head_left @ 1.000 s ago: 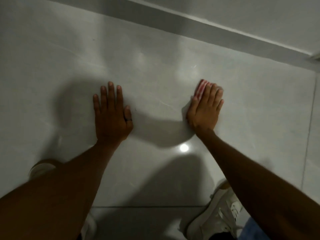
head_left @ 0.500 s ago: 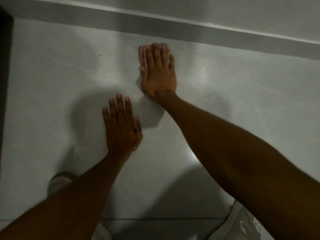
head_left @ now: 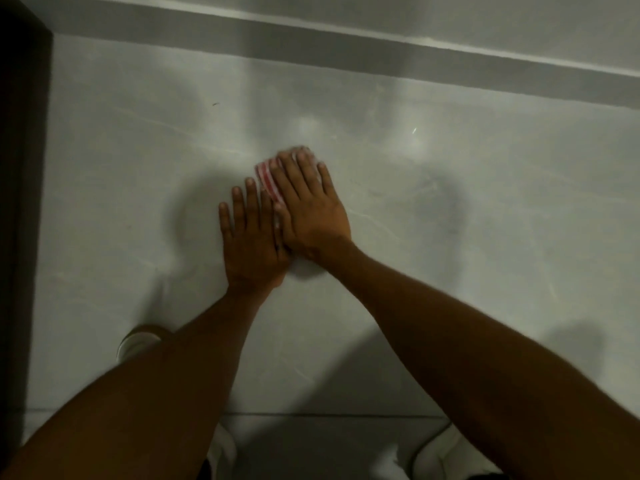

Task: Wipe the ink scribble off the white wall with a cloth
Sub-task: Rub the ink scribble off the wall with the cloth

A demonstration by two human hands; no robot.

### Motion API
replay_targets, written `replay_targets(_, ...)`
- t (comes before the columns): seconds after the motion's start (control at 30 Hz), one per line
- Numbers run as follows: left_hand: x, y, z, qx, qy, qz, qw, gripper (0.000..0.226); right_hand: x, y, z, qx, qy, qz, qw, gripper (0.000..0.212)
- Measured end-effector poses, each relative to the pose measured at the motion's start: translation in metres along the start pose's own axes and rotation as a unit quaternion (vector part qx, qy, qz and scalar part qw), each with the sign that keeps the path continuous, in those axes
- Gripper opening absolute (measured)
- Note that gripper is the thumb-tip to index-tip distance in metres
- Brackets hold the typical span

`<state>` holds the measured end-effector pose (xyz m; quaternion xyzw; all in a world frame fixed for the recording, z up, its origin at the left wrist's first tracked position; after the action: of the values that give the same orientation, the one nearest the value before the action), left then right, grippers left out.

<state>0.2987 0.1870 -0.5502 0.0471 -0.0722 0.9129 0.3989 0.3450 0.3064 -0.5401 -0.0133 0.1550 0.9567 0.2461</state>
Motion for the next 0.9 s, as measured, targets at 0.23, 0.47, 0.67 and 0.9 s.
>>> replay_targets(0.23, 0.002, 0.003, -0.003, -0.034, 0.034, 0.013, 0.999, 0.067, -0.14, -0.007, -0.02, 0.008, -0.033, 0.03, 0.999, 0.067)
replay_targets(0.47, 0.001, 0.001, -0.003, -0.023, 0.025, 0.002, 0.999, 0.067, -0.073, -0.017, -0.012, -0.015, -0.036, 0.048, 0.998, 0.064)
replay_targets(0.67, 0.0, 0.0, -0.002, -0.004, 0.003, 0.011, 1.0, 0.065, 0.041, -0.024, 0.01, -0.014, -0.031, -0.01, 0.999, 0.068)
replay_targets(0.9, 0.0, 0.002, -0.007, -0.01, -0.002, 0.008, 1.0, 0.066, 0.133, -0.014, 0.025, -0.015, -0.062, -0.121, 0.991, 0.07)
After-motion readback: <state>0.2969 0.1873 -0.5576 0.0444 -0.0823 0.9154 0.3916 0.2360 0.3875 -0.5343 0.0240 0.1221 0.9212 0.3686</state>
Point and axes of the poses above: each hand's wrist, its own x-axis towards the middle knuckle, its own z-axis out of the back of the hand, y = z × x, the point moved 3 cm from there along x, towards the middle knuckle, and after that the axes turned 9 degrees about -y, right-handed, at the moved point
